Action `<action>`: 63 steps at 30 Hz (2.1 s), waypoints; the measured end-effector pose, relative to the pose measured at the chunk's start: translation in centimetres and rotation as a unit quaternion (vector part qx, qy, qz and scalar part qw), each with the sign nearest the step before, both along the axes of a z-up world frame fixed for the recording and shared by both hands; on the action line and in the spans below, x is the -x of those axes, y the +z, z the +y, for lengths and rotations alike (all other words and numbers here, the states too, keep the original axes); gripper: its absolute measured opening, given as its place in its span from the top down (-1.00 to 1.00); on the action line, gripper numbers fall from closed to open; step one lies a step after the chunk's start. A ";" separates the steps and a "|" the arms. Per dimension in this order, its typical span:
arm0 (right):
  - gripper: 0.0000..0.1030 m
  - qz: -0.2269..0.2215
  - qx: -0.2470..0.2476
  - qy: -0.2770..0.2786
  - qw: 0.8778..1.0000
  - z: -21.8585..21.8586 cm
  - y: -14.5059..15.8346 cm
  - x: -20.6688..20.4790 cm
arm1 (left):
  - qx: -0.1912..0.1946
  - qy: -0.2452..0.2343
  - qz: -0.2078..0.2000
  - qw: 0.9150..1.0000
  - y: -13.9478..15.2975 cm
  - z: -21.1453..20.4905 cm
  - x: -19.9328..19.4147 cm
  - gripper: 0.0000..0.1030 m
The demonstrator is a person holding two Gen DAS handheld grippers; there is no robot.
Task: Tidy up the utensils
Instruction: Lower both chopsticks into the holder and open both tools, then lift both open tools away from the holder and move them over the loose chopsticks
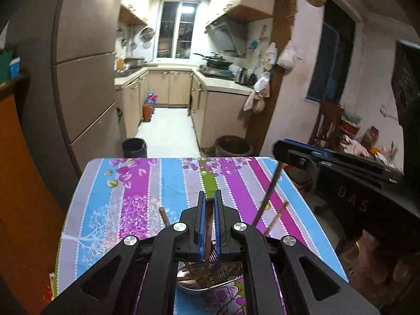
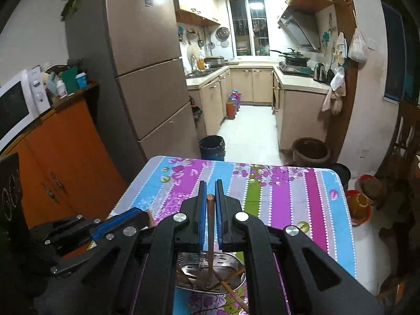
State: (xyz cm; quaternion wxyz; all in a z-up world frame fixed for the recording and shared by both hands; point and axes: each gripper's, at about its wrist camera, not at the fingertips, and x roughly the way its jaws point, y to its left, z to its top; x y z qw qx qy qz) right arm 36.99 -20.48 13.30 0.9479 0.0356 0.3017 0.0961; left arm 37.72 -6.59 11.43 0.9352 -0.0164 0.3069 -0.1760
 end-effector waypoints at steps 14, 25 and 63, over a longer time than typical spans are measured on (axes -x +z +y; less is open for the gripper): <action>0.75 -0.010 -0.003 -0.018 1.000 -0.8 0.6 0.0 | 0.015 0.023 -0.020 0.999 1.8 1.3 -1.0 0.83; 0.75 -0.012 -0.004 -0.010 1.000 -1.3 1.1 1.8 | -0.002 0.019 -0.038 0.999 2.2 0.8 1.6 0.82; -0.91 -0.161 0.014 -0.062 0.985 -9.1 -10.2 44.0 | -0.071 -0.102 -0.135 0.983 -13.5 3.7 39.5 -0.44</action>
